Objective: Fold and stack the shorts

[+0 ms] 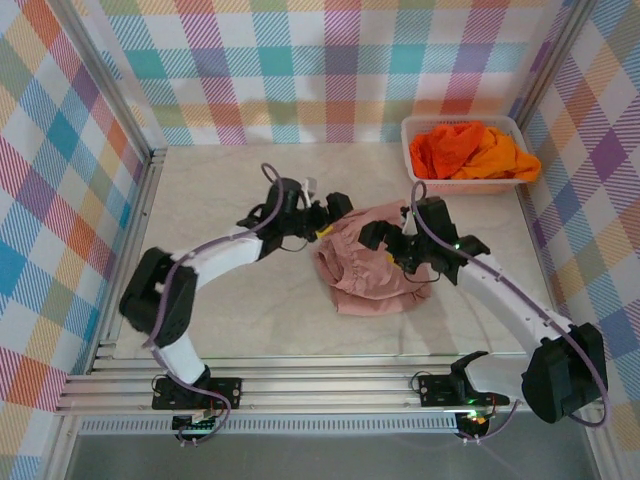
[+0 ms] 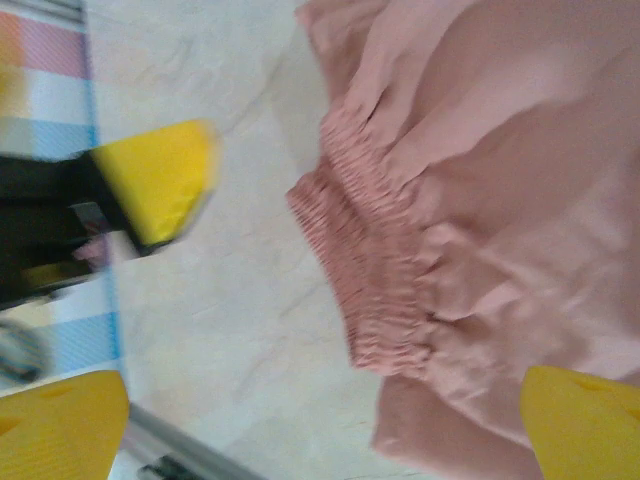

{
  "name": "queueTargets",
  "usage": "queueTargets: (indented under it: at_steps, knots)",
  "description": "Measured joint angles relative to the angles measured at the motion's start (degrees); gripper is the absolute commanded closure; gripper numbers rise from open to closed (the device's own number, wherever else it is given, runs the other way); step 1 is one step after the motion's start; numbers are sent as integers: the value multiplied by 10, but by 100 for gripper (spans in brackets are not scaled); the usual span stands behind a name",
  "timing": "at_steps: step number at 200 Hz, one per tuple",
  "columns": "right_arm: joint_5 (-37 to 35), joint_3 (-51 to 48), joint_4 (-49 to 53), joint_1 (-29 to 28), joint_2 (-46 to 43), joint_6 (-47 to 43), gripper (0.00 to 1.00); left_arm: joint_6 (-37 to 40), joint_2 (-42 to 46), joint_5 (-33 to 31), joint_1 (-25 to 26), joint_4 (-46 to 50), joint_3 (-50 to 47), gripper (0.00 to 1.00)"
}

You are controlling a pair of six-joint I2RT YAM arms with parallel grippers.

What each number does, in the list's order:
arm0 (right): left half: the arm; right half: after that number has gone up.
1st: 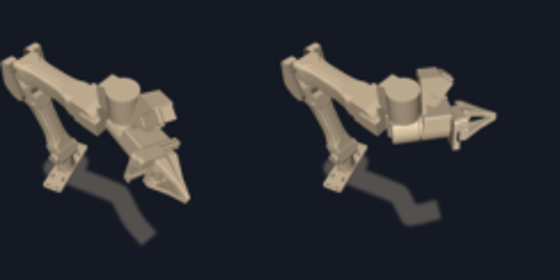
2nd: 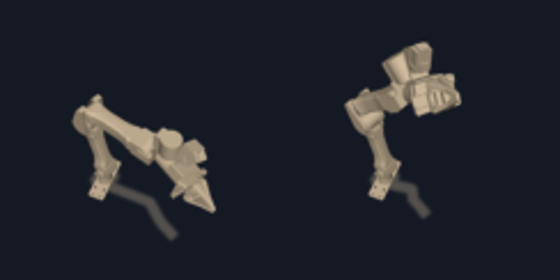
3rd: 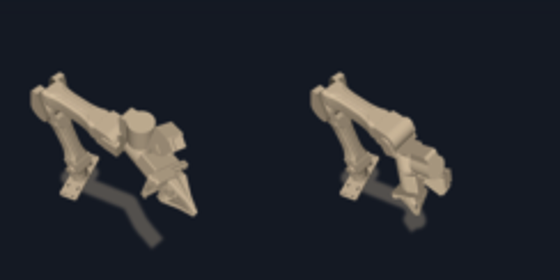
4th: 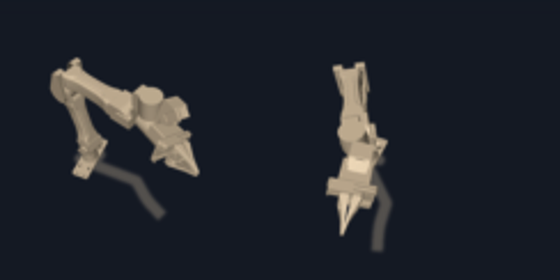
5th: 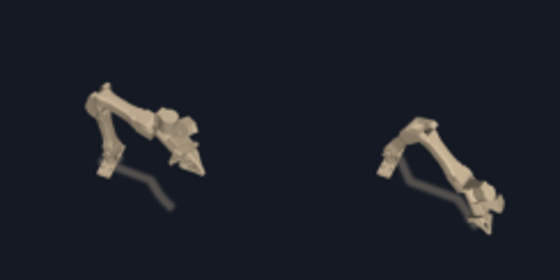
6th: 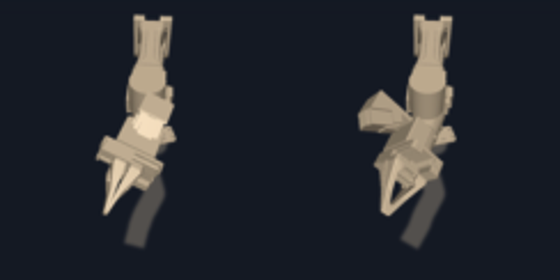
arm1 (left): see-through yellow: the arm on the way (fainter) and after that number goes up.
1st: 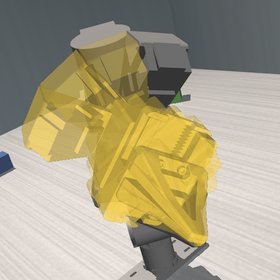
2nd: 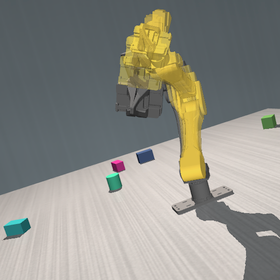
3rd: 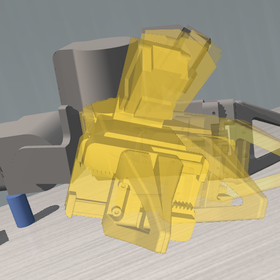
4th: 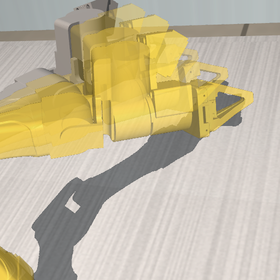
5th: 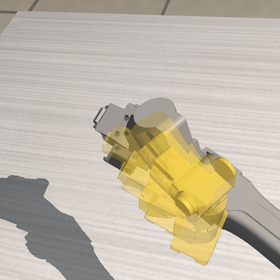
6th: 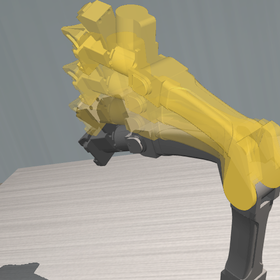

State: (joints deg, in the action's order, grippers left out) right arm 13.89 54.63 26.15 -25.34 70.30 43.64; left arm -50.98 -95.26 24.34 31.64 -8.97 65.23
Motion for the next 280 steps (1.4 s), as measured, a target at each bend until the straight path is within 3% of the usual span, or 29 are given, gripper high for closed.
queueTargets:
  at_steps: [26,67,99,133,169,186,280]
  knots:
    - [-88,95,85,-43,67,-57,5,45,96,-30,-50,72,2,0]
    - [-199,280,192,-149,268,-117,11,116,197,-71,-142,195,-22,0]
    - [-224,387,240,-186,416,-139,24,143,250,-86,-186,262,-72,0]
    - [-233,430,269,-188,512,-145,38,153,283,-87,-202,299,-110,0]
    - [-243,434,282,-174,544,-147,61,155,291,-88,-203,301,-126,0]
    - [-240,414,275,-155,534,-146,67,155,291,-88,-203,300,-132,0]
    - [-268,235,267,59,422,-236,68,155,291,-84,-203,296,-157,0]
